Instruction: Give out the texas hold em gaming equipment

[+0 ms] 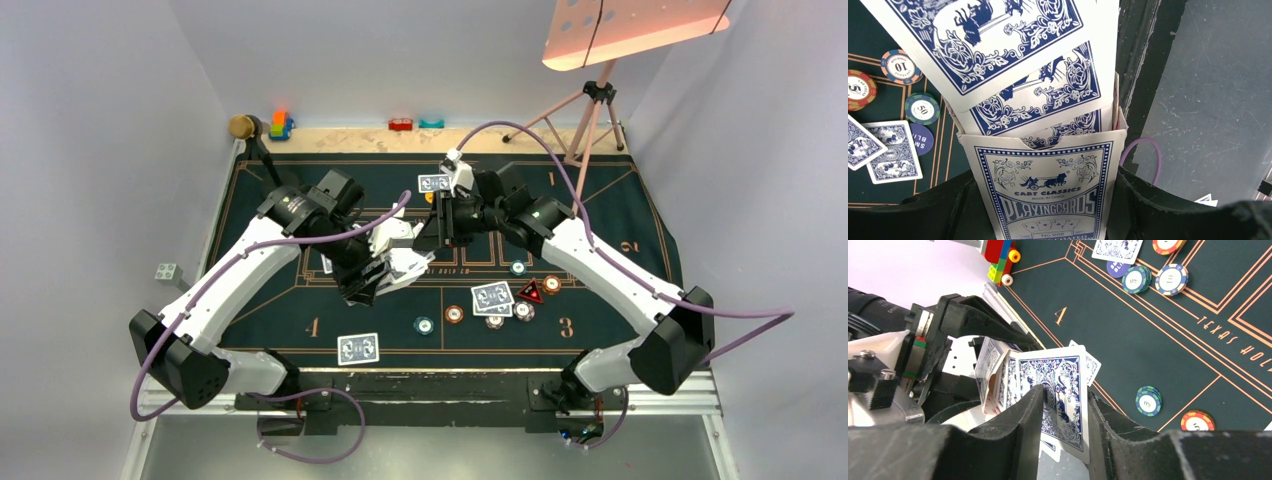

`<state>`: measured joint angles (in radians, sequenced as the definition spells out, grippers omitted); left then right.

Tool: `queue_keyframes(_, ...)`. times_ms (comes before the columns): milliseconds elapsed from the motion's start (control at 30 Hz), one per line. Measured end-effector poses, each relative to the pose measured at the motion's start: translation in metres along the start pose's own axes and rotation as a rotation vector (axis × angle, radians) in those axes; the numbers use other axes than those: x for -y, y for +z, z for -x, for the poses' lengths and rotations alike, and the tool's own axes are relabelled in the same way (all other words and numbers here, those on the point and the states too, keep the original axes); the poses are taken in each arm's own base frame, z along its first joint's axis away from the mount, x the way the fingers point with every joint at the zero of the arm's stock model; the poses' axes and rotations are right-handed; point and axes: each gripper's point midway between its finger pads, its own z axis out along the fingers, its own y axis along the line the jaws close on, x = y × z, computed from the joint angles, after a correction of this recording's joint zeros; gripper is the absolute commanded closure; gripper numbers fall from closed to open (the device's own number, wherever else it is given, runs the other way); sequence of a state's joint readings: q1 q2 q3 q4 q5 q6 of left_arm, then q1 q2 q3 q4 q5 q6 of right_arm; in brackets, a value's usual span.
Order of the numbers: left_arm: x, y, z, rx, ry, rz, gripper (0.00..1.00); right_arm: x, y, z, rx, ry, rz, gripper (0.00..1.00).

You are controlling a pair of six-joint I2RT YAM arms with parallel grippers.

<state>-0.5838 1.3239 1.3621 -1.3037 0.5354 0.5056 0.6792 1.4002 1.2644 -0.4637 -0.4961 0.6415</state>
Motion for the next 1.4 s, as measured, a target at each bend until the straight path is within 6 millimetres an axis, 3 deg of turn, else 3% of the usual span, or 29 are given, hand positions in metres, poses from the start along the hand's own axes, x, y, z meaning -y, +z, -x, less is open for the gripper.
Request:
queue_keyframes(333,0.0,0.0,0.0,0.0,0.0,0.0,1.0,-0.004,-0.012,0.011,0.05,-0.032,-0.016,0.72)
queue_keyframes(467,0.0,0.0,0.0,0.0,0.0,0.0,1.0,0.005,-0.02,0.026,0.096,-0.03,-0.05,0.76)
queue_keyframes(600,0.0,0.0,0.0,0.001,0.0,0.0,1.0,-0.002,-0.019,0.022,0.085,-0.052,-0.044,0.83)
queue_keyframes(800,0.0,0.0,0.0,0.002,0.001,0.0,1.0,-0.01,-0.022,0.025,0.094,-0.074,-0.033,0.86)
queue_keyframes(1000,0.001,0.0,0.0,0.002,0.001,0.0,1.0,-0.011,-0.028,0.032,0.121,-0.086,-0.036,0.99)
queue_keyframes(1400,0.001,-0.002,0.0,0.007,0.004,0.003,1.0,0.004,-0.057,0.066,0.213,-0.057,-0.049,1.0)
